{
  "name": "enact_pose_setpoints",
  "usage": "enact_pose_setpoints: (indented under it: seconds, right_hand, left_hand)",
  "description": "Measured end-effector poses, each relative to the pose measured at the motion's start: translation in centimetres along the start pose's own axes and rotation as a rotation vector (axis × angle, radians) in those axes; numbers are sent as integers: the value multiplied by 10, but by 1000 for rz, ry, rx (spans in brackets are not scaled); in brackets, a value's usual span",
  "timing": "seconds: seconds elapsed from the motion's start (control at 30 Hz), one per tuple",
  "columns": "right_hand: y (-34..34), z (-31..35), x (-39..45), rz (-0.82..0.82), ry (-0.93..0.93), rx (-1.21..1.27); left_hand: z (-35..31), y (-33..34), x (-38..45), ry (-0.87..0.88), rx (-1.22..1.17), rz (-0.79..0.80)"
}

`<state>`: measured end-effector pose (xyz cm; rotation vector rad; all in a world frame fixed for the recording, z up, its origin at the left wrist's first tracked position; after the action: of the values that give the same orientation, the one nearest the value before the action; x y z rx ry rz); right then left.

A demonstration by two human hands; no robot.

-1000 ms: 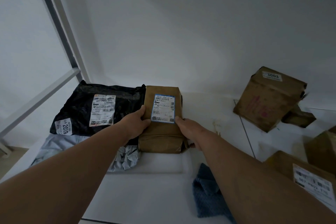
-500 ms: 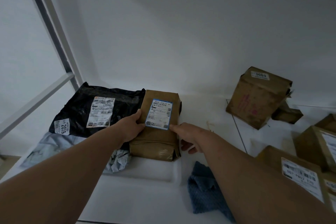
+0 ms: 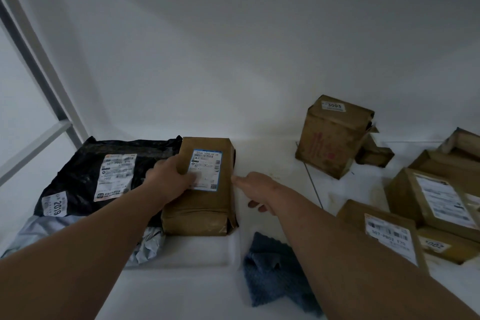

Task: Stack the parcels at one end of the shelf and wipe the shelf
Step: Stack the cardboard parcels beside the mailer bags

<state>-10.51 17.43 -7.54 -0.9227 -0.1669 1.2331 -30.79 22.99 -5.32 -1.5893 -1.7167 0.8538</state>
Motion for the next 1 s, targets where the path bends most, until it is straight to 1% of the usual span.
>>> enact_pose_setpoints:
  seconds: [0.07, 0.1, 0.17, 0.23, 0.27, 0.33, 0.4, 0.47, 0.57, 0.63, 0.77, 0.83, 0.87, 0.93, 1.0]
  right_hand:
    - [-17, -4, 3, -83, -37, 8]
    - [-26, -7, 5, -143, -64, 6]
    - [-47, -16, 8, -266, -111, 26]
    - [-70, -25, 4, -351, -150, 97]
    - [-82, -31, 0, -378, -161, 133]
    - [-104, -42, -5, -413, -187, 167]
    - [-129, -52, -6, -510, -221, 147]
    - [-154, -61, -7, -662, -258, 66]
    - [-184, -75, -2, -825, -291, -88]
    - [-200, -81, 4, -851, -299, -186]
    - [-211, -95, 26, -673, -239, -282]
    - [-211, -101, 31, -660, -246, -267]
    - [-214, -102, 30, -703, -268, -256]
    - [-223, -100, 23, -840, -323, -179]
    - [-233, -100, 16, -970, -328, -17]
  left_hand:
    - [-19, 1, 5, 79, 58, -98]
    - [-29, 2, 5, 94, 46, -128]
    - [-52, 8, 0, 94, 18, -145]
    - [-72, 18, -4, 115, -10, -147]
    - [-81, 25, -5, 105, -42, -128]
    - [-102, 39, -7, 147, -47, -86]
    - [-118, 54, -7, 199, -15, -30]
    - [-135, 65, -16, 249, 9, 15]
    - [-156, 77, -33, 239, -19, 24]
    - [-167, 85, -37, 236, -44, 21]
    - [-182, 92, -43, 202, -64, 37]
    - [-188, 95, -47, 187, -67, 40]
    - [-190, 96, -48, 172, -78, 38]
    - [-193, 99, -51, 135, -110, 39]
    - [-197, 103, -54, 86, -180, 32]
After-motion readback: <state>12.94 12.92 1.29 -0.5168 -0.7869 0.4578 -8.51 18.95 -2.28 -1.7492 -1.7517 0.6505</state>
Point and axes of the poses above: each hand's wrist, its own x-axis towards the middle knuckle, its own y-axis out of the palm, z = x × y, the point moved 5 cm from there along x, towards the middle knuckle, and after that the axes turned 15 degrees about -z, right-handed, at the moved point
